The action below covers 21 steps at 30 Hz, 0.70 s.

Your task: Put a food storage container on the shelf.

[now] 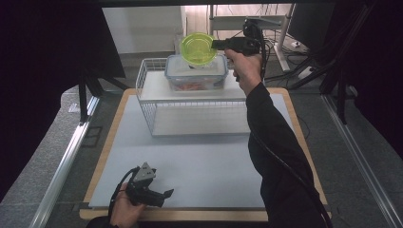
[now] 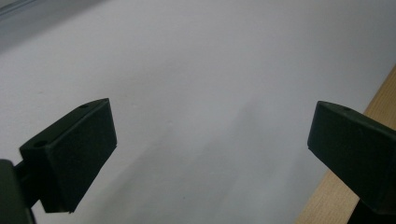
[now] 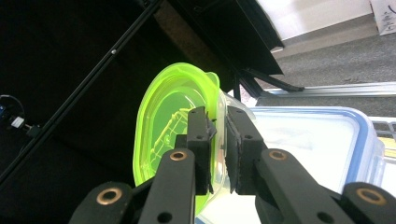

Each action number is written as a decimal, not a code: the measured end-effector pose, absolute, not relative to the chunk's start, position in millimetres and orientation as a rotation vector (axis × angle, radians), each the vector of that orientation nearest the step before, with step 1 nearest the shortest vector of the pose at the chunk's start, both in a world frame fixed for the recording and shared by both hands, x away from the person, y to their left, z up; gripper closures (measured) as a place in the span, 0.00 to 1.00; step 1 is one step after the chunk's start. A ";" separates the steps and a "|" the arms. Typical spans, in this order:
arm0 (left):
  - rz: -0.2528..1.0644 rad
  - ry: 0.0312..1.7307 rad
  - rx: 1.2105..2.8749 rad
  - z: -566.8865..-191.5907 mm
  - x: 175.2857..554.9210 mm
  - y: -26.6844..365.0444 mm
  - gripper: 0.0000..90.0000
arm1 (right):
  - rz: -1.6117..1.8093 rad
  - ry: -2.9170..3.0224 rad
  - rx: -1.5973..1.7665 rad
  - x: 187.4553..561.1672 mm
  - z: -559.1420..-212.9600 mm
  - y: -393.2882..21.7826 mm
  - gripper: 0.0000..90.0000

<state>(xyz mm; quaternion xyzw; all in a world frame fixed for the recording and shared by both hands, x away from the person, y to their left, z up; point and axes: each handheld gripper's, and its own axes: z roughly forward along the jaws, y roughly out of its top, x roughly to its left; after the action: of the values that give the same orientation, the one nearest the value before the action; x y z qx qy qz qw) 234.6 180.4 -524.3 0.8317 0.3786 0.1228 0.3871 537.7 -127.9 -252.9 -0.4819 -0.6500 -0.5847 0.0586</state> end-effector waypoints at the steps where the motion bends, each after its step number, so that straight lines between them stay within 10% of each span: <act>1: 0.311 0.963 2.117 -524.5 234.7 180.2 0.01 | -1.773 -1.966 -1.464 537.9 -253.0 -127.4 0.89; 21: 0.303 0.957 2.149 -526.4 235.3 178.3 0.01 | -1.771 -1.989 -1.507 540.5 -262.5 -119.5 0.69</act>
<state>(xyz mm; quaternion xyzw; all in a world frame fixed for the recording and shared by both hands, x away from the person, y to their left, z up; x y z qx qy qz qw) 235.3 178.3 -526.4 0.8399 0.3739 0.1185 0.3752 540.5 -119.5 -262.5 -0.4920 -0.6494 -0.5784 0.0408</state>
